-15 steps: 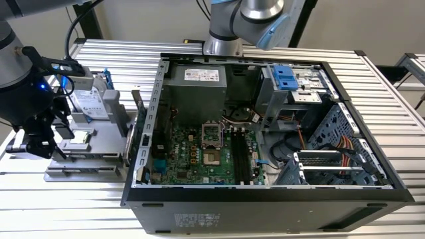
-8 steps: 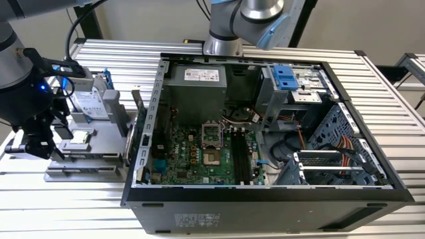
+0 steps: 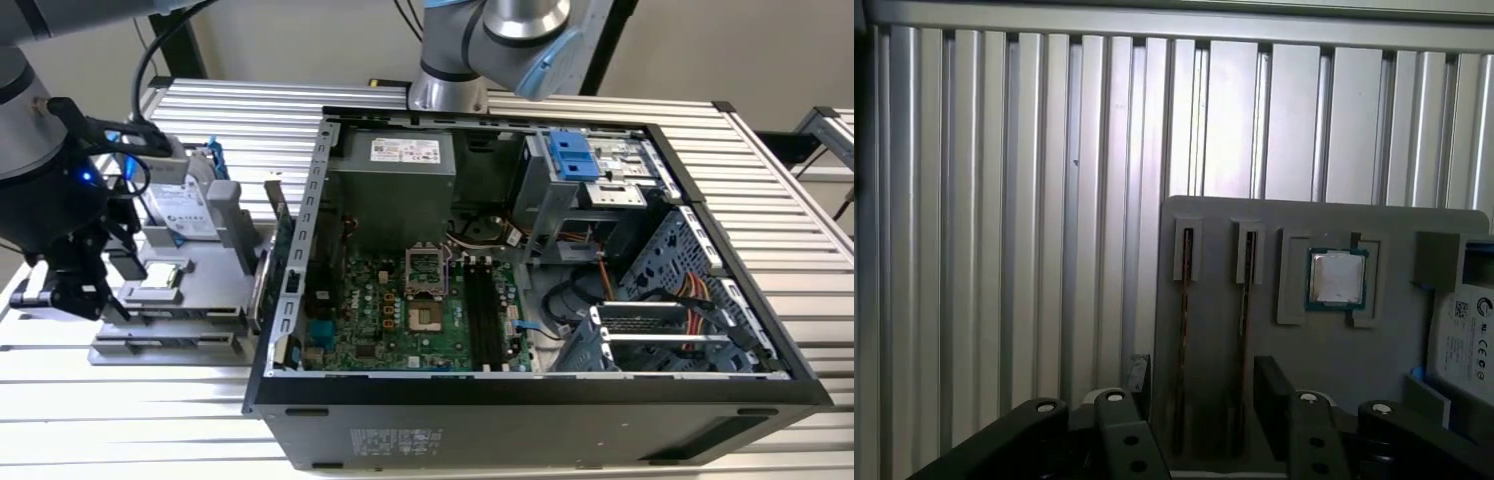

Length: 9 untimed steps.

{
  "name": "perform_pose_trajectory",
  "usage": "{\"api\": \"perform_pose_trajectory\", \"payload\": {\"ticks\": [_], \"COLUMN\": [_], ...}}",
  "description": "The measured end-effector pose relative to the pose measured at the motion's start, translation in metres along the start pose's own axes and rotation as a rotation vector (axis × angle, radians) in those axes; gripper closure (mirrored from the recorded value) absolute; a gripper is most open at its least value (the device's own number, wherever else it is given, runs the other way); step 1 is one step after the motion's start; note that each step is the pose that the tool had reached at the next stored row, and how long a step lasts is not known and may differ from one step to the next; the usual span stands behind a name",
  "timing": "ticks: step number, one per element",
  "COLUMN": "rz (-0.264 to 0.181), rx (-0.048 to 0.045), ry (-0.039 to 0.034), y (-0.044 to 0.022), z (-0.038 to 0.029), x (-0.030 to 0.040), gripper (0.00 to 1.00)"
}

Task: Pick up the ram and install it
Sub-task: 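Pick up the ram and move it above insertion slot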

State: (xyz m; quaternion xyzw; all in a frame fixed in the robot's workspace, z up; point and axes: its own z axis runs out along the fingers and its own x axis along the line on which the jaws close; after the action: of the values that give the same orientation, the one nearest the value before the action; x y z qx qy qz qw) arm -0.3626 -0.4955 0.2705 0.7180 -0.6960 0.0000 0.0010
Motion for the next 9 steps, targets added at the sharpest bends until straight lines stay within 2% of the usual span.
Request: {"api": "perform_pose_trajectory", "payload": {"ticks": [9], "rz": [0.0], "rx": [-0.0001], "ry": [0.0001], "y": [0.0], "z": [0.0036], "x": [0.0], "gripper": [0.0]}}
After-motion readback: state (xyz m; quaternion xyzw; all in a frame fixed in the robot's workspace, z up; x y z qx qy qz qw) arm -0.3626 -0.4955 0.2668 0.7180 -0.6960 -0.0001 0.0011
